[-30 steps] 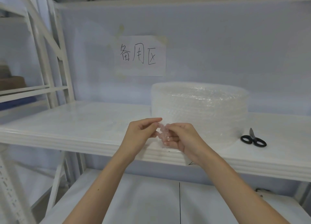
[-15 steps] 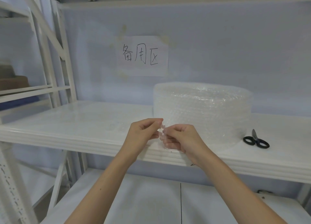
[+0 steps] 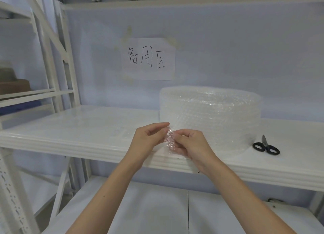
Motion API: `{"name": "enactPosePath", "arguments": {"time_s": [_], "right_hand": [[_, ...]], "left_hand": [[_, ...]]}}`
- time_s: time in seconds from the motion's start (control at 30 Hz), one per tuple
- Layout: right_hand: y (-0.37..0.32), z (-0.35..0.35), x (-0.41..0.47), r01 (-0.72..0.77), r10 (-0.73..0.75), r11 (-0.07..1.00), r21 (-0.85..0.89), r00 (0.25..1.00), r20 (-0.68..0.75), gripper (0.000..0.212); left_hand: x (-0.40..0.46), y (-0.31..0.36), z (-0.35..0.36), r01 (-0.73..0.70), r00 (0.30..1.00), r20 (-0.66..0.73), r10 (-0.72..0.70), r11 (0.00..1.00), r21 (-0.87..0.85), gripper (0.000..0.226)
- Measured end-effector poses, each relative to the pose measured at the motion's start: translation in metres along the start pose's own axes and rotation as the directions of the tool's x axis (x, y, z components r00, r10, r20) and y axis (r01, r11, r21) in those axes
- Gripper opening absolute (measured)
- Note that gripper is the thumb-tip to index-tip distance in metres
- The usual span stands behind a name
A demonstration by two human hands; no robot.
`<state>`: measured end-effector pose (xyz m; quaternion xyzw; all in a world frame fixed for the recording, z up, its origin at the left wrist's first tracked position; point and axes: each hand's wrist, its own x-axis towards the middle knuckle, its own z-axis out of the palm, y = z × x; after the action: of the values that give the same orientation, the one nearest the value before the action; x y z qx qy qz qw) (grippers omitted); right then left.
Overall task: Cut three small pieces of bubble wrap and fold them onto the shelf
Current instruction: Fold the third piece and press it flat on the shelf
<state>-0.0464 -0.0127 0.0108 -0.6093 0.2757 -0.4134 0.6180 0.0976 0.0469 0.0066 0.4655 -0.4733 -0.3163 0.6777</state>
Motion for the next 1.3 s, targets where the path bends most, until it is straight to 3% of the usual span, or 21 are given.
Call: {"name": "enactPosePath", "arguments": {"time_s": [0.5,0.7,0.87,1.07,1.3], "right_hand": [[-0.007,0.003,0.001,-0.054,0.054,0.998,0.029,0.999,0.005,0.023],[-0.008,0.008,0.009,-0.021,0.019,0.998,-0.057,0.999,-0.039,0.032],[-0.007,0.017,0.014,0.035,-0.033,0.996,-0.082,0.999,0.02,0.019],[-0.009,0.037,0.026,0.081,-0.08,0.994,-0.069,0.997,0.009,0.016],[-0.008,0.054,0.04,0.11,-0.112,0.99,-0.085,0.994,-0.009,0.014]], "left_hand": [[0.002,-0.004,-0.004,-0.011,1.0,0.0,0.011,0.999,0.039,0.021],[0.0,-0.002,-0.008,-0.038,0.999,0.026,0.036,0.996,0.081,0.026],[-0.002,0.001,-0.019,-0.03,0.999,0.025,0.028,0.995,0.095,0.034],[-0.005,0.003,-0.033,0.042,0.999,-0.007,-0.042,0.992,0.118,0.014],[-0.001,0.005,-0.051,0.079,0.996,-0.046,-0.072,0.983,0.168,0.015]]}}
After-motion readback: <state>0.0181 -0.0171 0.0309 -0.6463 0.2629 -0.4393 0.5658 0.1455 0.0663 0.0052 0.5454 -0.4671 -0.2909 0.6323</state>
